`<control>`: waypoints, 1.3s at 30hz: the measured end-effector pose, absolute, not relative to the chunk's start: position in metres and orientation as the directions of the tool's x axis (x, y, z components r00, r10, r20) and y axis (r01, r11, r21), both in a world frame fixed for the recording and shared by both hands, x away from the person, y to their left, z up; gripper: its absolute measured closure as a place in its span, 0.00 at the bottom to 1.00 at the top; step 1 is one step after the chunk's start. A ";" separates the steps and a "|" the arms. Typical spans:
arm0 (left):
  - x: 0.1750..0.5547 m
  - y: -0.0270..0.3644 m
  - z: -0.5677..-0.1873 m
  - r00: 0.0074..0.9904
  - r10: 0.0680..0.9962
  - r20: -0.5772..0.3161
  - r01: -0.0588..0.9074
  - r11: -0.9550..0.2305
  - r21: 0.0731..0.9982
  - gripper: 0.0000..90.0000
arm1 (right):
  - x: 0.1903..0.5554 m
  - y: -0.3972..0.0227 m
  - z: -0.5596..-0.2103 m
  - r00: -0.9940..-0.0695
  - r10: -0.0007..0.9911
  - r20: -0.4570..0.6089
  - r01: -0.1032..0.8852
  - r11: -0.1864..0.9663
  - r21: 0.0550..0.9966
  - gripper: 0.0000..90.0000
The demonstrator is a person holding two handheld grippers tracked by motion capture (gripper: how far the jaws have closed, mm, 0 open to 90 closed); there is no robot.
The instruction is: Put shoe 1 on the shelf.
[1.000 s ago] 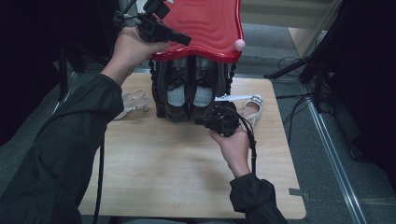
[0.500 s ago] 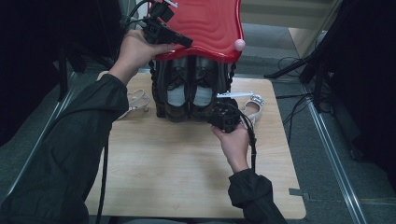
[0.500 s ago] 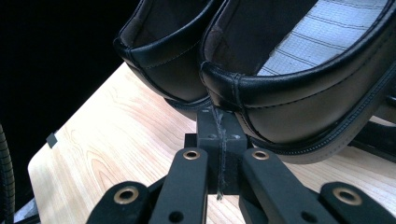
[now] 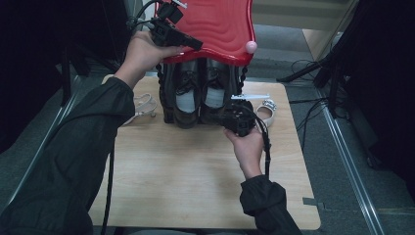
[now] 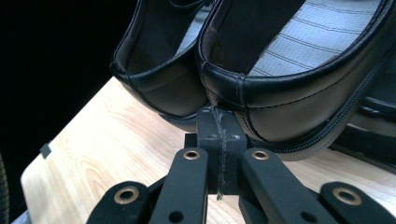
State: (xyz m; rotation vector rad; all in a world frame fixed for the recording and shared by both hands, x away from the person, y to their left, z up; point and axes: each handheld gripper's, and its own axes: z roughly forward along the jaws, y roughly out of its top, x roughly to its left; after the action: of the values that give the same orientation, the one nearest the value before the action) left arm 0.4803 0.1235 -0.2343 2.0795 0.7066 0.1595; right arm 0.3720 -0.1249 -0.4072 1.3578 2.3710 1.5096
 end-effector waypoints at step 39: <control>0.482 0.123 -0.234 0.829 0.537 -0.156 0.426 -0.425 0.799 1.00 | 0.411 -0.146 -0.394 -0.470 0.812 0.346 0.637 0.041 0.770 1.00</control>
State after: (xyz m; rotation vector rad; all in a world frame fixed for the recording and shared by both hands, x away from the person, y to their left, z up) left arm 0.4817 0.1234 -0.2343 2.0786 0.7063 0.1514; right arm 0.4113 -0.1464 -0.3938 1.5032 2.1237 1.4022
